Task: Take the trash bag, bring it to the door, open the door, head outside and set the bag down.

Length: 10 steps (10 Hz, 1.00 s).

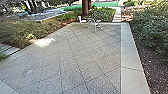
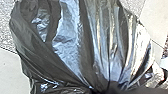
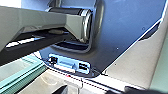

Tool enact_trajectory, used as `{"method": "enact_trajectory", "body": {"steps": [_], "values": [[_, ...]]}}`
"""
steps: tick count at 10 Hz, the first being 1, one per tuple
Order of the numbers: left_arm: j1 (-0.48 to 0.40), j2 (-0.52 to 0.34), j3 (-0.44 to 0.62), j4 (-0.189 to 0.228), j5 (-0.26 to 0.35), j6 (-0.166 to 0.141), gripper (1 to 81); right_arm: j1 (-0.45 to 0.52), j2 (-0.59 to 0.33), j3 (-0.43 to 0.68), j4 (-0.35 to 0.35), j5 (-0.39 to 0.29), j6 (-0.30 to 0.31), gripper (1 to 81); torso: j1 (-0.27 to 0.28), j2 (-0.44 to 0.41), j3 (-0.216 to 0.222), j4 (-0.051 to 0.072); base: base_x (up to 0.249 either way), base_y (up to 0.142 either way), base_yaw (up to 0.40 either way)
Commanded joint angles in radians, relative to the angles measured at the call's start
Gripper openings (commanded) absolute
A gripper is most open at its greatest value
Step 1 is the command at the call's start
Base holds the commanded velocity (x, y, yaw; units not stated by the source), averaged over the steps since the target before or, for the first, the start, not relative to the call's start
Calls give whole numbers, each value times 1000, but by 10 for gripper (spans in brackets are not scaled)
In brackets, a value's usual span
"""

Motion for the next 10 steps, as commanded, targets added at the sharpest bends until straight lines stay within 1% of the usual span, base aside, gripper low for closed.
{"method": "enact_trajectory", "body": {"steps": [1, 2, 4, 7, 9, 10], "values": [[-192, 8, -100, -35, 165, -1, 10, 2, 15, 8, 4, -81, 0, 811, 0, 0, 0, 0, 0, 0, 0], [-233, 12, -119, -35, 197, -1, 10, 1, 18, 8, 4, -81, -2, 811, 0, 0, 0, 0, 0, 0, 0], [-310, 9, -136, -38, 220, -3, 10, -4, 20, 8, 6, -79, 3, 811, 0, 0, -1, 0, 0, 0, 0], [-429, 11, -186, -36, 309, -6, 10, -4, 22, 10, -5, -79, -2, 811, 0, 1, -1, 0, 0, 0, 0], [-478, 12, -216, -35, 366, -6, 10, -4, 22, 10, -5, -79, -2, 811, 1, 1, -1, 0, 0, 0, 0], [-483, 12, -219, -33, 374, -6, 10, -4, 22, 10, -5, -79, -2, 811, 1, 1, -1, 0, 0, 0, 0]]}}
